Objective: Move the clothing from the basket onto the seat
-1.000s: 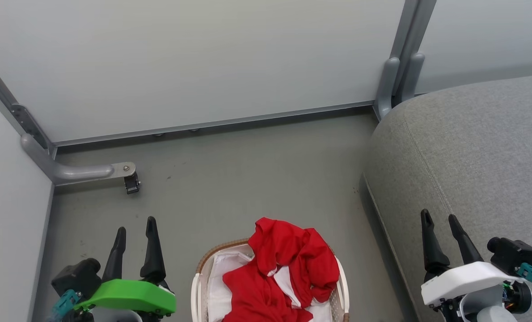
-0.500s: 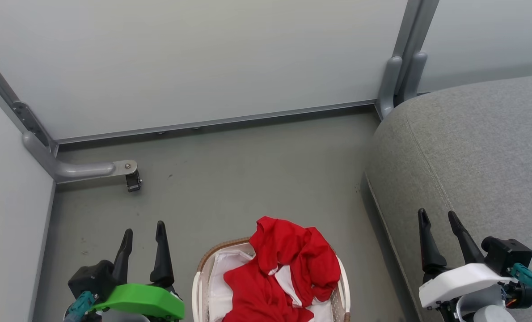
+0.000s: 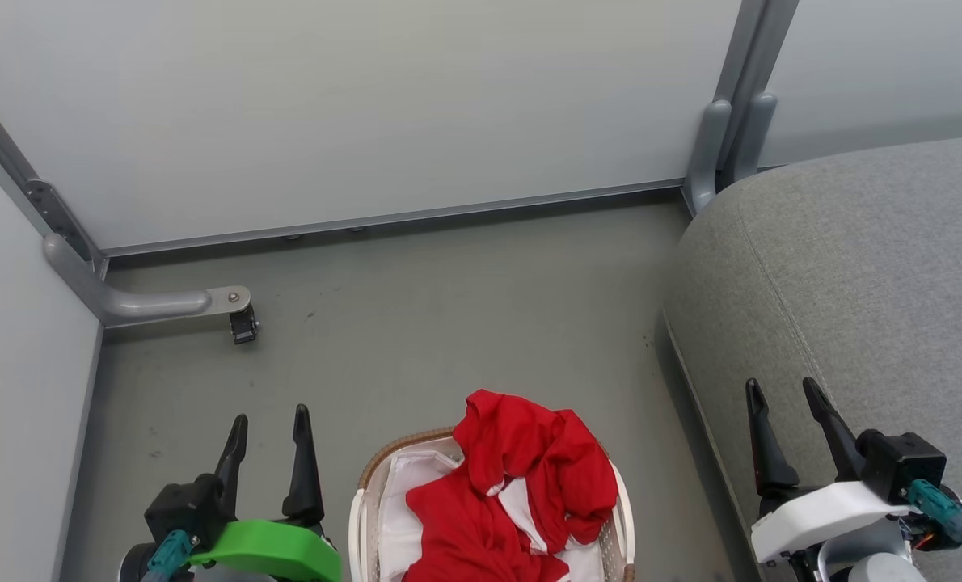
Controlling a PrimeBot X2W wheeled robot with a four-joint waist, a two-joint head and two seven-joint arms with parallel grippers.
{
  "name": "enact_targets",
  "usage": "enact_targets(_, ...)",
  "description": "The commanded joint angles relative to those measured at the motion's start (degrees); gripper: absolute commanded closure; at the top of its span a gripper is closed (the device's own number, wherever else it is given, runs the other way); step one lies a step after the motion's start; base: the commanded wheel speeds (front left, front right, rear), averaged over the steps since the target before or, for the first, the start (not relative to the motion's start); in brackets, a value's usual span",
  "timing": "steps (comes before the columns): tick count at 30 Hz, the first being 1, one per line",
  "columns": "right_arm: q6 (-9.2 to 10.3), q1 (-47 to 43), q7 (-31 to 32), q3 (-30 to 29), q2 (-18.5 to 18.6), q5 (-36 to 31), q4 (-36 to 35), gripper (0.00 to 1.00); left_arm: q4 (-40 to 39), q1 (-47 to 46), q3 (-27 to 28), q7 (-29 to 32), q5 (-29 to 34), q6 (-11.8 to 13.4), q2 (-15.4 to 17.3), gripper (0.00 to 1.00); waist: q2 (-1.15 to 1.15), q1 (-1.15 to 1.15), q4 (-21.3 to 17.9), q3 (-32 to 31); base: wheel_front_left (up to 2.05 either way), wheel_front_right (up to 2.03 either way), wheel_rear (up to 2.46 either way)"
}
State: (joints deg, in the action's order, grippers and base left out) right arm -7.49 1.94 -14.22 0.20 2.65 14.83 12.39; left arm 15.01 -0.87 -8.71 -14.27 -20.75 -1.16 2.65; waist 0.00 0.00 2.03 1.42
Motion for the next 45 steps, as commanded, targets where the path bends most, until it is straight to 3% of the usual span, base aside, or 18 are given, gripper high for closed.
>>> enact_targets(1,0.00,-0.60,-0.59,-0.01,0.37,-1.13,-0.29,0.00,0.16,0.83,-0.12,-0.59,1.05,0.25,0.38,0.00,0.00,0.00,0.02,0.00,0.00,0.00,0.00)
enact_targets(35,0.00,-1.06,-1.06,0.15,0.39,-2.56,0.35,0.00,1.77,1.03,-0.88,-0.91,2.81,0.00,0.40,0.00,0.00,0.00,-0.20,-0.39,0.00,0.00,0.00)
enact_targets(45,0.00,1.46,-1.05,-0.32,0.38,-3.11,-1.18,0.00,2.36,-2.36,-3.18,-0.91,4.63,-0.60,0.38,0.00,0.00,0.00,-0.88,5.45,0.00,0.00,0.00)
